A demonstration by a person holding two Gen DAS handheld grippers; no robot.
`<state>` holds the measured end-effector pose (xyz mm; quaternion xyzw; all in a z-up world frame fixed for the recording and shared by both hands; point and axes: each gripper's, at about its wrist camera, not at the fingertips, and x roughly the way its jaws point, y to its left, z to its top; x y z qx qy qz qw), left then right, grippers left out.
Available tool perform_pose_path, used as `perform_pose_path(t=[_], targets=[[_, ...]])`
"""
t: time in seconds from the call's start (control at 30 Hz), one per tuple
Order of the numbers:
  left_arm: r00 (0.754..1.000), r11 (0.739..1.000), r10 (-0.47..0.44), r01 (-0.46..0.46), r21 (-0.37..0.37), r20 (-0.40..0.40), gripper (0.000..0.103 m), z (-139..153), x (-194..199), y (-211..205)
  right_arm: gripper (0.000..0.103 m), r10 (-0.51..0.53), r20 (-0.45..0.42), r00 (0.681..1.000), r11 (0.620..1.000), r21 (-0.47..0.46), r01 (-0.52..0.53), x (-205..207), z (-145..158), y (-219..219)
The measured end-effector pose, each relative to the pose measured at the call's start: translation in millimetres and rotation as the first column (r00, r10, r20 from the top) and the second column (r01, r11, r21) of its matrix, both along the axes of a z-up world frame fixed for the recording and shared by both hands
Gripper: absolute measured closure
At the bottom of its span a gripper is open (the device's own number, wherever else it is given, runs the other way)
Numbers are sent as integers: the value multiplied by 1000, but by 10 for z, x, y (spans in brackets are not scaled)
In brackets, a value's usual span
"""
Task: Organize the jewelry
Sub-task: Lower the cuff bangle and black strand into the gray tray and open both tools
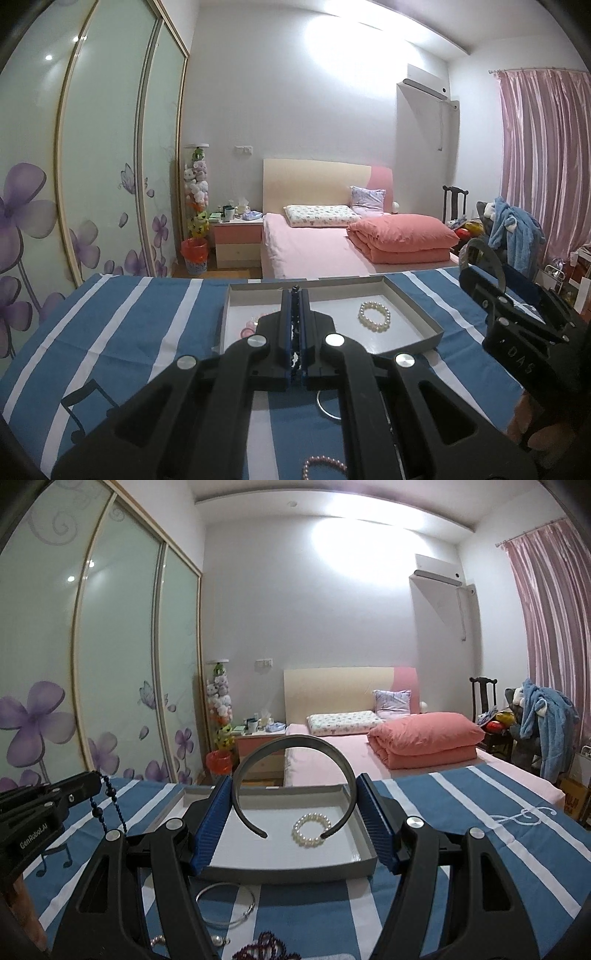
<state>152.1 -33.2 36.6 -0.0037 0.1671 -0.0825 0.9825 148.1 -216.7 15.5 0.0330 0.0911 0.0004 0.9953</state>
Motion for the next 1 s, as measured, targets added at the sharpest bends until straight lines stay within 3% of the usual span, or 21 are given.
perform_pose_path(t=[0.2,0.67,1.0], targets=[[1000,1000,10,-10,3,1,98,-6,118,-5,35,-18,21,1000,1000,1,18,32,10,-29],[999,1000,13,-13,-13,-37,98,-57,571,-43,35,-12,-18,1000,1000,-7,12,386,-42,-17],[990,1000,4,-6,-18,-138,98,-363,1134,-56,35,-1,-188,982,1000,15,4,997,-325,-119]])
